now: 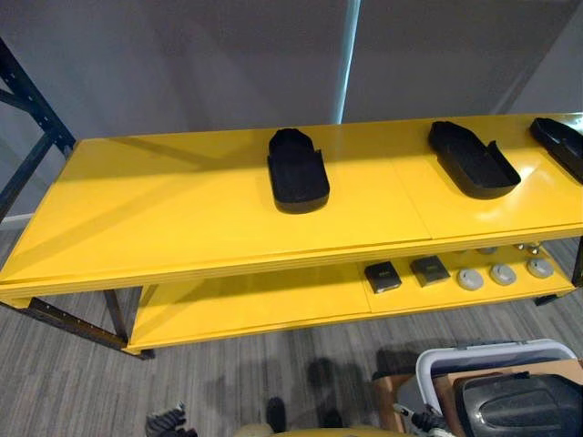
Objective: Walk over and take plastic housings, then place them on the shelf
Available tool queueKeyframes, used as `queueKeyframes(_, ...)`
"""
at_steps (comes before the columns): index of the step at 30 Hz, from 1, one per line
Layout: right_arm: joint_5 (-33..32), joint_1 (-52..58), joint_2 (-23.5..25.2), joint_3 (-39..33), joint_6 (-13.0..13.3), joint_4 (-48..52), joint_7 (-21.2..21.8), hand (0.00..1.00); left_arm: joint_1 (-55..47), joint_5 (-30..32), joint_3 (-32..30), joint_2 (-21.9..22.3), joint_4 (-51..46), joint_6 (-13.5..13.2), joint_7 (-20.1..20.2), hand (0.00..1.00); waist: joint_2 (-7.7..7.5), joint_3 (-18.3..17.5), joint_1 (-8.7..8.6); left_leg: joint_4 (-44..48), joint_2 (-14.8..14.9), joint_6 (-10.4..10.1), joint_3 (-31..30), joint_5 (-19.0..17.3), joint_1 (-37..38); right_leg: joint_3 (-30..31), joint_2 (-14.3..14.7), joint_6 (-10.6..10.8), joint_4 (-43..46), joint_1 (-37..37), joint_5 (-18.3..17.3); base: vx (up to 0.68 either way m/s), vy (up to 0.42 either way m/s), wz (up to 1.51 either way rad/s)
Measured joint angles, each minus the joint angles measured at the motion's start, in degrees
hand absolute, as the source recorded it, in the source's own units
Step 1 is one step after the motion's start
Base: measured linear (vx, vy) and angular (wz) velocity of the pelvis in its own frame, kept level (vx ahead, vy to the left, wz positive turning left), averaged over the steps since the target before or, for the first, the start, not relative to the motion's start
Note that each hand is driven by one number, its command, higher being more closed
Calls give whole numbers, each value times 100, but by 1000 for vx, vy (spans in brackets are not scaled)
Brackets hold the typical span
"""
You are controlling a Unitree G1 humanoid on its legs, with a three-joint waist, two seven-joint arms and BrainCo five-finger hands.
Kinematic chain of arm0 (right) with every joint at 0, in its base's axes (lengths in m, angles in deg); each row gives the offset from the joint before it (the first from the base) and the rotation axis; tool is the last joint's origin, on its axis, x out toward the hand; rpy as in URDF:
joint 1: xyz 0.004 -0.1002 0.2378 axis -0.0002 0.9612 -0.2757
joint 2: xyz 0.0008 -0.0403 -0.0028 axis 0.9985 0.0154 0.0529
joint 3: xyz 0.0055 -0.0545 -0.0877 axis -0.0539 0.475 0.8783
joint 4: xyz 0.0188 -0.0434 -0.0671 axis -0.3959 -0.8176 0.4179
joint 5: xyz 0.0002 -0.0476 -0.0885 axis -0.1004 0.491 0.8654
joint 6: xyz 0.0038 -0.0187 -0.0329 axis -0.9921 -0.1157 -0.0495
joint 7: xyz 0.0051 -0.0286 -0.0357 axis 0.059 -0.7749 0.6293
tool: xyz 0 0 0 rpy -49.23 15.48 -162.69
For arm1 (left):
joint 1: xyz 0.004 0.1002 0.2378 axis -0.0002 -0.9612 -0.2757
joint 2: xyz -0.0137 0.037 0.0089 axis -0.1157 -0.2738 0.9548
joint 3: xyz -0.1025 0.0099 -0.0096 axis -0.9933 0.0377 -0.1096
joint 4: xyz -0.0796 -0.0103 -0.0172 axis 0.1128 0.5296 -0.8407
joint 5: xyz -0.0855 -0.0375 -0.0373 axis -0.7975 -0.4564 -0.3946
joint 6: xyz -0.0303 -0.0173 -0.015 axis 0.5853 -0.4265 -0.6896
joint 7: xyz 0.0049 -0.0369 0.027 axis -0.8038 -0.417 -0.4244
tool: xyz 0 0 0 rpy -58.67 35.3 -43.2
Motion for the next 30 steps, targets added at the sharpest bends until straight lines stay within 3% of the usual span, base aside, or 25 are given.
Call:
queueKeyframes(12, 45, -267, -49, 3, 2, 8, 5, 0, 350, 311, 639, -2, 219, 21, 213, 0, 102, 24, -63, 38, 20, 9, 317, -113, 118, 314, 16, -14, 2, -4, 6, 42, -3, -15)
queueKeyframes(17, 46, -381, -117, 38, 7, 37, -1, 0, 506, 311, 710, 9, 219, 29, 209, 0, 129, 186, -63, 1273, 156, -10, 577, -734, -502, 694, 7, 20, 274, -360, -43, -2, 13, -38)
queueKeyframes(21, 68, -523, -248, 39, 3, 15, -4, 0, 624, 295, 740, 8, 214, 23, 191, 0, 176, 263, -42, 1707, 219, 30, 210, -1062, -721, 1320, 93, 113, 267, -608, 124, 1, 32, -84)
queueKeyframes(26, 115, -818, -252, 44, -35, 6, -13, 0, 1035, 293, 711, -44, 182, 8, 160, 0, 117, 534, -64, 2261, 422, 283, 1315, -1546, -910, 2423, 174, 516, 76, -935, 541, -61, 133, -117)
queueKeyframes(28, 111, -942, -240, 123, -46, 9, -13, 0, 1242, 290, 678, -125, 143, -12, 126, 0, 12, 660, -113, 2364, 437, 319, 1631, -1573, -1052, 2602, 181, 639, 79, -1177, 719, -93, 127, -83)
queueKeyframes(30, 94, -980, -178, 134, -44, 44, -17, 0, 1388, 291, 677, -185, 85, -14, 74, 0, -54, 728, -117, 2548, 544, 403, 1934, -1627, -1189, 2362, 192, 604, 21, -1388, 1015, -147, 163, -88)
